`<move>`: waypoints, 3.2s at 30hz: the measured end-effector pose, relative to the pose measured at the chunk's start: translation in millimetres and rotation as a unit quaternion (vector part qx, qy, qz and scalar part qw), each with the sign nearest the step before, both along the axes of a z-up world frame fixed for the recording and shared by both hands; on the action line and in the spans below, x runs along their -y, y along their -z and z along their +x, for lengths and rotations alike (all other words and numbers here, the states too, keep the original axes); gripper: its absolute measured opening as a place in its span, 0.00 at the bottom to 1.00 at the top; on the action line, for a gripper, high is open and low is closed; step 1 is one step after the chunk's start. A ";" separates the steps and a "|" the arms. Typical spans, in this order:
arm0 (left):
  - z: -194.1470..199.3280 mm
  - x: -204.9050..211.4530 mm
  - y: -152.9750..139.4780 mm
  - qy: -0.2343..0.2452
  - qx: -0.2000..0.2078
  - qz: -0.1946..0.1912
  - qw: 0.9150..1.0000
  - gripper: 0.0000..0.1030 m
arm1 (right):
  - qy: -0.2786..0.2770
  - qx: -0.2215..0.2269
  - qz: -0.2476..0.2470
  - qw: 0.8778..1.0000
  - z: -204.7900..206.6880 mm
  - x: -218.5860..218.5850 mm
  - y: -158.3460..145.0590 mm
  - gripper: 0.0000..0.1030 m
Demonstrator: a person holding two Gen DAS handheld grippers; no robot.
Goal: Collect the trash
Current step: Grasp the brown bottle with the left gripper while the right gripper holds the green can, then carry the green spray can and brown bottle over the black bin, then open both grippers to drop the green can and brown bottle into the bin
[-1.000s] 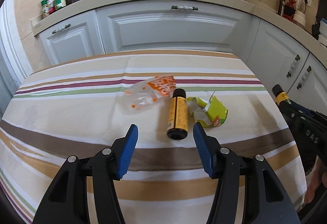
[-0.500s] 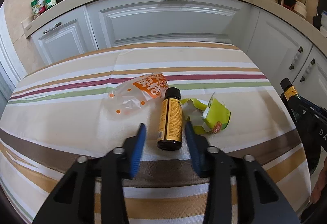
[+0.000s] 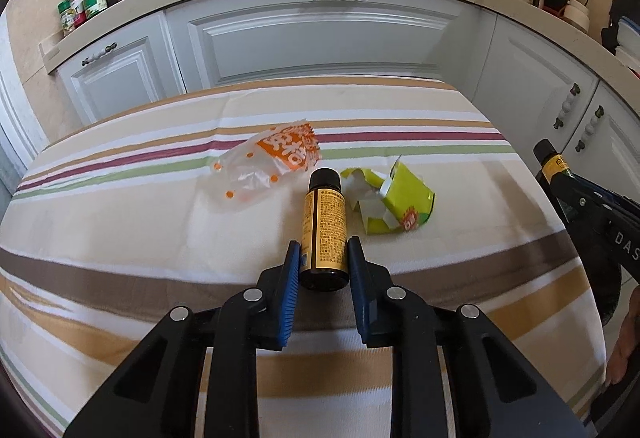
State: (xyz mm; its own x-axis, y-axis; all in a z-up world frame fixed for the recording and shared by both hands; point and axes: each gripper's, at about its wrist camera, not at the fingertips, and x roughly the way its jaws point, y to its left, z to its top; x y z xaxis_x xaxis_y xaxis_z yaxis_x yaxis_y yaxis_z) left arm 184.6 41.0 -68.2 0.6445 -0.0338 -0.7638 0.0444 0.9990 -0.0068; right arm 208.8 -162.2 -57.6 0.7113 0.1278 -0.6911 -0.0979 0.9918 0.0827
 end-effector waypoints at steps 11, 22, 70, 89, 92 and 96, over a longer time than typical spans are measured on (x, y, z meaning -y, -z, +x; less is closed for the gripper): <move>-27.8 -4.2 -9.9 -0.012 0.016 0.000 1.000 0.24 | -0.013 0.002 0.000 1.000 -24.8 -6.5 -5.0 0.23; -59.2 -1.3 -17.6 -0.011 0.028 0.000 1.000 0.24 | -0.030 0.001 -0.001 1.000 -59.2 -12.7 -7.7 0.23; -63.4 210.6 -46.7 0.203 0.091 -0.005 0.975 0.24 | 0.162 0.052 -0.024 0.985 -106.0 183.6 -30.6 0.23; -14.5 263.9 -29.6 0.194 0.079 -0.015 0.978 0.37 | 0.210 0.054 -0.015 0.976 -75.3 232.3 -17.1 0.38; -13.5 261.9 -28.8 0.187 0.077 -0.019 0.979 0.43 | 0.213 0.053 -0.014 0.975 -77.1 234.4 -15.5 0.38; -14.8 259.2 -30.7 0.180 0.078 -0.019 0.980 0.49 | 0.215 0.051 -0.010 0.975 -79.0 234.8 -13.9 0.39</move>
State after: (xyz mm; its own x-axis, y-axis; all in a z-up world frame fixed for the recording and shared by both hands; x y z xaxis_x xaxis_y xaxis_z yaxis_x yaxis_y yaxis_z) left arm 169.8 -218.2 -37.5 0.6939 -0.3070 -0.6513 0.3979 0.9174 -0.0086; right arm 129.8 -397.0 -43.7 0.7614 -0.2113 -0.6129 0.3214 0.9441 0.0737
